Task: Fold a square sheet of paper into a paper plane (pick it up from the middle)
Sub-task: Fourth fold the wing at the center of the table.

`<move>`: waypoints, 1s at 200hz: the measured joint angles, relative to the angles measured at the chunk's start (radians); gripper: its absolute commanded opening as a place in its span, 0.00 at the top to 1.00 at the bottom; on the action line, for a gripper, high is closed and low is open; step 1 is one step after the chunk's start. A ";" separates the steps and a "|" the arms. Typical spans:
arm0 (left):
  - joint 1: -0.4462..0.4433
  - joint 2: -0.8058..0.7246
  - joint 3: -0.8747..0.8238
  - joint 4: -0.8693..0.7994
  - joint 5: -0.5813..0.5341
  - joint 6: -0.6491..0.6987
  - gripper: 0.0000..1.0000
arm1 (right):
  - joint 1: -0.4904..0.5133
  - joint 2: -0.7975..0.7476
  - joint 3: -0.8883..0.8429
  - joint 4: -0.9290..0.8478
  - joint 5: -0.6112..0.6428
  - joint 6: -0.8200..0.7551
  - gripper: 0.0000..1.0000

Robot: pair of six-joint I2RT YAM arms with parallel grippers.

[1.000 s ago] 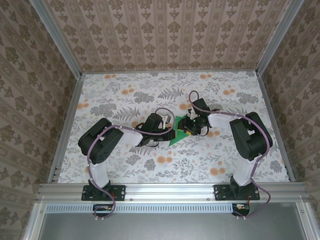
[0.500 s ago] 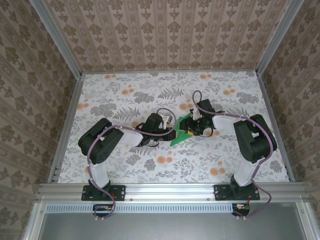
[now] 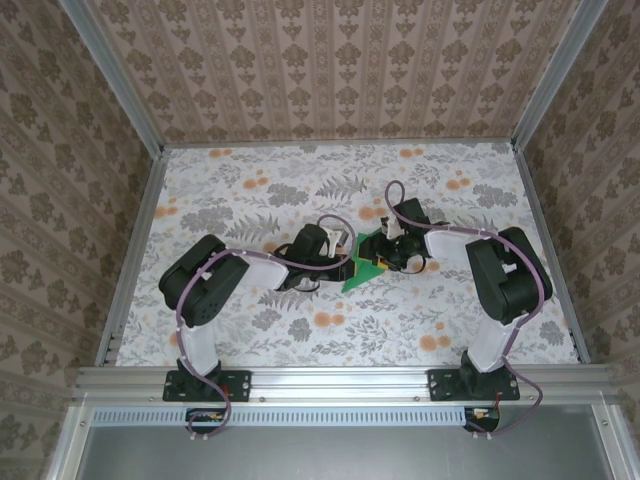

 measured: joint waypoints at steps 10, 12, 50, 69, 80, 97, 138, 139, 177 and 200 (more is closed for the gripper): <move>0.000 0.002 0.005 -0.002 0.003 0.003 0.89 | 0.000 0.002 0.002 0.000 0.003 0.004 0.41; 0.000 0.002 0.006 -0.004 0.003 0.004 0.89 | -0.001 0.002 0.002 0.000 0.003 0.005 0.42; -0.001 0.002 0.011 -0.008 0.006 0.014 0.76 | -0.004 0.008 0.008 -0.003 0.014 0.031 0.44; -0.001 -0.001 0.007 -0.007 0.002 0.011 0.73 | -0.004 0.010 0.008 -0.004 0.023 0.043 0.45; -0.002 -0.005 -0.003 -0.005 -0.003 0.006 0.72 | -0.004 0.011 0.009 -0.004 0.027 0.053 0.46; -0.003 -0.019 -0.029 0.002 -0.011 -0.009 0.72 | -0.004 0.013 0.010 -0.005 0.030 0.061 0.45; -0.006 -0.031 -0.074 0.040 -0.016 -0.030 0.81 | -0.004 0.021 0.023 -0.020 0.033 0.075 0.46; -0.006 -0.031 -0.074 0.042 -0.016 -0.031 0.82 | -0.004 0.021 0.023 -0.021 0.033 0.075 0.46; -0.010 -0.031 -0.083 0.071 -0.014 -0.034 0.90 | -0.004 0.029 0.037 -0.040 0.036 0.080 0.47; -0.012 -0.031 -0.084 0.080 -0.012 -0.031 0.84 | -0.005 0.036 0.048 -0.057 0.038 0.084 0.48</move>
